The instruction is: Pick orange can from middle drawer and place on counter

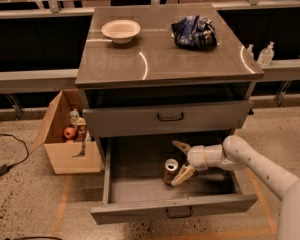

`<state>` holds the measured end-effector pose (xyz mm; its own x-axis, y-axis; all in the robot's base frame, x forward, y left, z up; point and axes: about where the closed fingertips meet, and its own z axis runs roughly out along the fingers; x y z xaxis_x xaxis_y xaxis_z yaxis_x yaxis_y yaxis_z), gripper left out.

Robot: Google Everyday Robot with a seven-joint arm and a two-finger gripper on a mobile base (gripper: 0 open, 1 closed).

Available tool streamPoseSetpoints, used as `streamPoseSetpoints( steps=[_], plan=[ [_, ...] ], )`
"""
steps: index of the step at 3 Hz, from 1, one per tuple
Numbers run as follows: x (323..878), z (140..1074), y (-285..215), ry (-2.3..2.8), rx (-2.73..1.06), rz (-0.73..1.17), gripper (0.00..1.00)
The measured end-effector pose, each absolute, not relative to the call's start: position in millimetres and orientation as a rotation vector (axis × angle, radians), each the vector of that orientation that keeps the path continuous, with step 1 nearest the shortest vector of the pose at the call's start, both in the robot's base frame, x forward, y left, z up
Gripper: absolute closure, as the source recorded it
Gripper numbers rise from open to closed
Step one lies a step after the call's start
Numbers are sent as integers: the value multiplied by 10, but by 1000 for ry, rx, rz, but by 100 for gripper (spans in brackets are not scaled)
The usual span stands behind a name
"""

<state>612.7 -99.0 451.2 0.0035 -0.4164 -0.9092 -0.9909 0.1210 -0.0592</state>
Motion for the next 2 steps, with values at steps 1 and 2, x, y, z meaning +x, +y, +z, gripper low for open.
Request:
streamPoseSetpoints(
  steps=[1,2],
  plan=[
    [6100,4398,-889,1549,-1443,895,0],
    [6050,4272,-856,1568,-1447,932,15]
  ],
)
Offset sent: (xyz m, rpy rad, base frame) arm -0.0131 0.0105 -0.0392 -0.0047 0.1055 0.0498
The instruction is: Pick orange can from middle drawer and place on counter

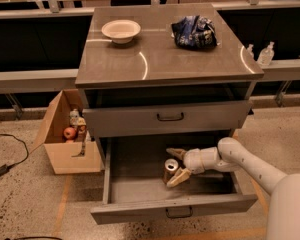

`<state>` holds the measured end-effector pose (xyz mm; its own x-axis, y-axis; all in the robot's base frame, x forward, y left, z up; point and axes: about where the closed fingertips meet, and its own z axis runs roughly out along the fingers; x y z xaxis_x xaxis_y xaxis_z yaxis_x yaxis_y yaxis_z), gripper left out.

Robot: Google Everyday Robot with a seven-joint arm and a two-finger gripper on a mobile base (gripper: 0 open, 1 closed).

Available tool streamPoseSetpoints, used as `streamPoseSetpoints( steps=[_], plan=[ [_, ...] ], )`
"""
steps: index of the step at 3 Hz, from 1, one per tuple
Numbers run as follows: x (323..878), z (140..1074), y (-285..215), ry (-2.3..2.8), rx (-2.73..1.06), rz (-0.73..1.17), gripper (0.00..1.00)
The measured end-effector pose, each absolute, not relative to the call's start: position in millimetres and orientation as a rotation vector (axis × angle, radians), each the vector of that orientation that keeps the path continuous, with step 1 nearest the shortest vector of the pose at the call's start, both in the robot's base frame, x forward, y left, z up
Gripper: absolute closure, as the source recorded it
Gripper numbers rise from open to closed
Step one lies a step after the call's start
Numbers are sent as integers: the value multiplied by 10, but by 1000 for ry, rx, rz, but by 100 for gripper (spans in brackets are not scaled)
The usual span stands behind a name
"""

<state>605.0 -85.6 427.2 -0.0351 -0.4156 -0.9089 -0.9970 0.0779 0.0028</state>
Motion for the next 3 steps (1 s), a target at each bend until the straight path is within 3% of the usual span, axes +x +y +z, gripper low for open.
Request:
streamPoseSetpoints(
  steps=[3],
  plan=[
    [5937,4359,-1076,1614,-1372,944,86]
  ],
)
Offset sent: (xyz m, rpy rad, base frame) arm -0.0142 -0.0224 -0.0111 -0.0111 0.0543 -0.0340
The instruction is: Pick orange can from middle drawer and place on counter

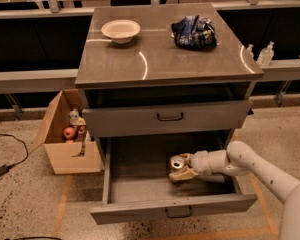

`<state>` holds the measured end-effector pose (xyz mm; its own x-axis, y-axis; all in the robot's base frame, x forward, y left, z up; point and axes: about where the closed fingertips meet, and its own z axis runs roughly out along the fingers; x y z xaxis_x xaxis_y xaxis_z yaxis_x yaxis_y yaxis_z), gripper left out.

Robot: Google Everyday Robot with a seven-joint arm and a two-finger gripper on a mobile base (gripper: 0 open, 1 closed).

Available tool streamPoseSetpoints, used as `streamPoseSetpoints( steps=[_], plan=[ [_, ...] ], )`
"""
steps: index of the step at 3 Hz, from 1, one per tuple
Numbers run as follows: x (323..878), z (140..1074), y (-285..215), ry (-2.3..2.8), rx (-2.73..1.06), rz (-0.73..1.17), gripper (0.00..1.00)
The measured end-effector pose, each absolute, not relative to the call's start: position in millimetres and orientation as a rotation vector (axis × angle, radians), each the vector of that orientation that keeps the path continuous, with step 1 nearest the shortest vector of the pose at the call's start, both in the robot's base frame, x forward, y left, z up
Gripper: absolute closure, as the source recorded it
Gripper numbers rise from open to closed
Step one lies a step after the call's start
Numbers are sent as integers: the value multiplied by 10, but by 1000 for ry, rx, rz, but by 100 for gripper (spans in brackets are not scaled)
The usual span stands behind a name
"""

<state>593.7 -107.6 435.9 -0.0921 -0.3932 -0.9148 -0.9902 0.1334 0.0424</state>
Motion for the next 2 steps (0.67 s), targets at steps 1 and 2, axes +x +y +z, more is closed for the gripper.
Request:
streamPoseSetpoints(
  steps=[1,2],
  plan=[
    [5901,4822,-1318,1628,-1276,892,100],
    [5745,5392,-1635,1636,-1192,843,100]
  ],
)
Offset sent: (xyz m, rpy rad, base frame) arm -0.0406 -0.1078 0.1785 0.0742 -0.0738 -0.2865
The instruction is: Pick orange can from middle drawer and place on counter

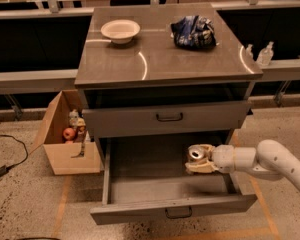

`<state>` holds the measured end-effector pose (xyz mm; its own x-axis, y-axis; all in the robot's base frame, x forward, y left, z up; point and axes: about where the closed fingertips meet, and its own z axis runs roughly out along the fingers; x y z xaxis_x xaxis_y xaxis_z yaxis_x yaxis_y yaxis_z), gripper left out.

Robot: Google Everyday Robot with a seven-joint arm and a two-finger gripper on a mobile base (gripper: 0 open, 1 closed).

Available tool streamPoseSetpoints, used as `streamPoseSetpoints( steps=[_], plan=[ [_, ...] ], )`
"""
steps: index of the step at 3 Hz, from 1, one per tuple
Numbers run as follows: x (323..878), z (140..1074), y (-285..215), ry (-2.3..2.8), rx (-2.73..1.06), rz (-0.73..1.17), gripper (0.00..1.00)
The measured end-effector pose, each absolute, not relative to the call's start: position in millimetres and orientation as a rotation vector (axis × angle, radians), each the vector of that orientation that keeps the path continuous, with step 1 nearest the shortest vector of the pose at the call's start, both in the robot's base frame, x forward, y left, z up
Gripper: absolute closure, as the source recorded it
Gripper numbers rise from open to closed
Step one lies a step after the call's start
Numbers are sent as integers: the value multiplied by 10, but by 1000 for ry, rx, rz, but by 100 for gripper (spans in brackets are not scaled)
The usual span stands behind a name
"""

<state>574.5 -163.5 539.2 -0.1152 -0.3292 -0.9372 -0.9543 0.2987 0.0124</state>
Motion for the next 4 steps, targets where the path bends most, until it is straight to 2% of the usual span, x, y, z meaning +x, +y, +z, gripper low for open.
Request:
streamPoseSetpoints(
  steps=[2,4],
  plan=[
    [5462,6562,-2252,1606,-1092,770,100],
    [5414,7735,-2731,1476,-1100,686,100]
  ],
)
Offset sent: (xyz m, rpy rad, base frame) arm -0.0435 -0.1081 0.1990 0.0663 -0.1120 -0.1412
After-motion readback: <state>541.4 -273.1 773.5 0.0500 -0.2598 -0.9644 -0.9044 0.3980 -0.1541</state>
